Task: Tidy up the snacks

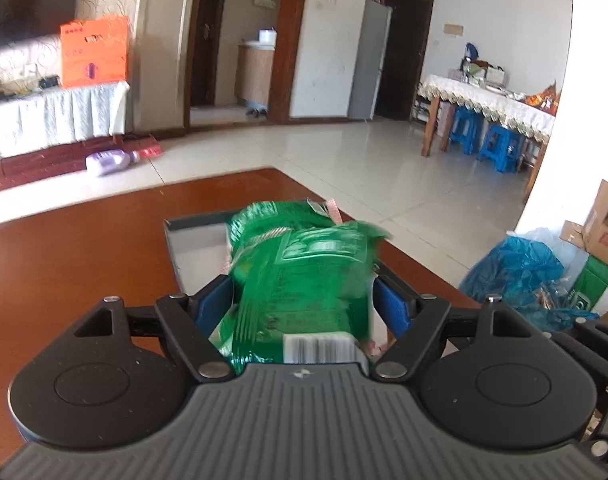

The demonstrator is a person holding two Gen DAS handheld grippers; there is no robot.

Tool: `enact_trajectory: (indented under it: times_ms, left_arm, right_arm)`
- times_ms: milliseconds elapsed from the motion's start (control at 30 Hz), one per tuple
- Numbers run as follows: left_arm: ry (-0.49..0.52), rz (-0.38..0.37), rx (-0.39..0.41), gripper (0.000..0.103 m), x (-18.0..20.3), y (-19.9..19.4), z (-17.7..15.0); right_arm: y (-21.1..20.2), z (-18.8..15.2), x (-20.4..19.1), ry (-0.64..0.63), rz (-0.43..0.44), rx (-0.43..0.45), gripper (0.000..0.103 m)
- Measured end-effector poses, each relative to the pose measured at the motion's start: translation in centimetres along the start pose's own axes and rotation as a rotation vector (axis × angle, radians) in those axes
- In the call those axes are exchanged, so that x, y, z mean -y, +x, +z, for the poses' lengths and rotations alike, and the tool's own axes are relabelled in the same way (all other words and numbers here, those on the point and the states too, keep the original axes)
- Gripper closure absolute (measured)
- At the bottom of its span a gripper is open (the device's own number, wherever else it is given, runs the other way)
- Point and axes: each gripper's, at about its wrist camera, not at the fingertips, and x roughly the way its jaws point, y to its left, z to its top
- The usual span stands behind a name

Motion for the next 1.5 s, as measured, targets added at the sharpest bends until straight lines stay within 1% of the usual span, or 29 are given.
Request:
enact_trajectory:
  times_ms: [67,167,333,467,533,633,767,833,967,1000,1033,1067,1100,1200,1500]
  left_arm:
    - [0.006,0.011,0.031,0.014,-0.2,-0.9,0.1]
    - [0.013,0.051,0.061,0.007,-0.6,-2.1,0.2]
    - [0.015,0.075,0.064,0.004,-1.3,-2.9,0.0]
    - [0.019,0.081,0.103,0.0,-1.3,-3.9,0.0]
    - [0.021,0.084,0.109,0.0,-1.2,-4.2,0.0]
    - [0.029,0.139,0.096,0.0,-0.9,-4.1,0.2]
    - [-0.005,0.117,0.101,0.0,-1.4,-4.6,0.0]
    - [-0.001,0.123,0.109,0.0,-1.3,-4.8,-0.2]
    - [-0.008,0.181,0.13,0.0,-1.4,-5.4,-0.7]
    - [-0.01,0.19,0.126,0.0,-1.4,-5.5,-0.6]
    - [-0.006,0.197,0.113,0.0,-1.4,-5.4,-0.6]
    - [0.004,0.205,0.092,0.0,-1.4,-5.2,-0.5]
    - [0.017,0.215,0.07,0.0,-1.2,-5.1,-0.5]
    - [0.038,0.243,0.043,0.0,-1.0,-4.8,-0.4]
    - [0.0,0.227,0.015,0.0,-1.4,-4.4,-0.2]
  right_arm:
    - [-0.4,-0.1,-0.1,0.004,0.001,0.011,0.039]
    - [-0.6,-0.5,-0.4,0.001,-0.001,0.003,0.038]
    - [-0.7,-0.6,-0.4,0.029,-0.001,-0.009,0.038]
    - [-0.9,-0.7,-0.6,0.033,0.011,-0.012,0.038]
    - [-1.0,-0.9,-0.6,0.034,0.013,-0.01,0.038]
    - [-1.1,-0.9,-0.5,0.049,0.016,-0.011,0.038]
    - [-1.5,-1.0,-0.2,0.072,0.012,-0.002,0.038]
    - [-1.6,-1.2,0.0,0.079,0.012,-0.002,0.038]
    - [-1.8,-1.6,0.1,0.091,0.019,-0.003,0.037]
    - [-1.9,-1.6,0.1,0.09,0.02,-0.003,0.037]
    - [-1.8,-1.6,0.0,0.088,0.021,-0.003,0.034]
    - [-1.8,-1.6,-0.1,0.085,0.023,-0.003,0.027]
    - [-1.9,-1.5,-0.2,0.082,0.025,0.001,0.026]
    - [-2.0,-1.6,-0.4,0.075,0.028,0.005,0.026]
    - [-1.9,-1.6,-0.6,0.07,0.021,0.0,0.026]
